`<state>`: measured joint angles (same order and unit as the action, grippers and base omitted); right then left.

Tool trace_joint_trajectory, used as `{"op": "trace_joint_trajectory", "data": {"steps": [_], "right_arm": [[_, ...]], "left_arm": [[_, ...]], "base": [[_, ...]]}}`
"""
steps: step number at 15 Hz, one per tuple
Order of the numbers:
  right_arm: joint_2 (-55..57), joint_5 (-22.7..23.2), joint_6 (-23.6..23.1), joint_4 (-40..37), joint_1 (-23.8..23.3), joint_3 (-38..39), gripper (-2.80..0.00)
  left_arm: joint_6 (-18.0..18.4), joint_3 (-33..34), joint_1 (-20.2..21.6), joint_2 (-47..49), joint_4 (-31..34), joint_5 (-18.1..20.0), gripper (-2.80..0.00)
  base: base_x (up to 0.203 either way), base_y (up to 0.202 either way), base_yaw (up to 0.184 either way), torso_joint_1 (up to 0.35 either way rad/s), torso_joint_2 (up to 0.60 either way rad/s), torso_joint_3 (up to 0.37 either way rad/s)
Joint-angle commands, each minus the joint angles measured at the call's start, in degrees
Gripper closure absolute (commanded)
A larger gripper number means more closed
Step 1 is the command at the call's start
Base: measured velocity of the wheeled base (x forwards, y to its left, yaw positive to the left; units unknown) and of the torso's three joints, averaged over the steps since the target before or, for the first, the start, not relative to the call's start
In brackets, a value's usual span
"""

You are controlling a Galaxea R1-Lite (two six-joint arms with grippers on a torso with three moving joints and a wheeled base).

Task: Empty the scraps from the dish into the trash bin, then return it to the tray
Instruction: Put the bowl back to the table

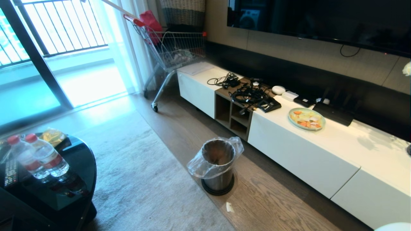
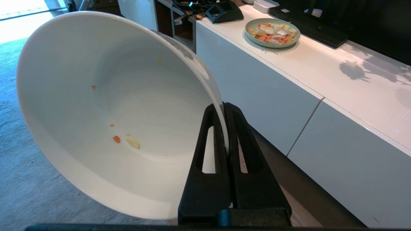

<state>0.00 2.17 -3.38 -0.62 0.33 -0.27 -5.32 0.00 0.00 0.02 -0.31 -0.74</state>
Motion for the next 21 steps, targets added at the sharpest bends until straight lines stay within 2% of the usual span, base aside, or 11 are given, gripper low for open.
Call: {"op": "trace_joint_trajectory", "data": {"steps": [1,7,16,21], "right_arm": [[0.1,0.0,0.0,0.0,0.0,0.0,0.0],[0.1,0.0,0.0,0.0,0.0,0.0,0.0],[0.1,0.0,0.0,0.0,0.0,0.0,0.0],[0.1,0.0,0.0,0.0,0.0,0.0,0.0]], "left_arm": [[0.0,0.0,0.0,0.0,0.0,0.0,0.0],[0.0,0.0,0.0,0.0,0.0,0.0,0.0],[0.0,0.0,0.0,0.0,0.0,0.0,0.0],[0.0,0.0,0.0,0.0,0.0,0.0,0.0]], "base": [[0.0,0.0,0.0,0.0,0.0,0.0],[0.0,0.0,0.0,0.0,0.0,0.0],[-0.174,0.0,-0.002,0.001,0.0,0.004],[-0.012,0.0,-0.001,0.0,0.0,0.001]]}}
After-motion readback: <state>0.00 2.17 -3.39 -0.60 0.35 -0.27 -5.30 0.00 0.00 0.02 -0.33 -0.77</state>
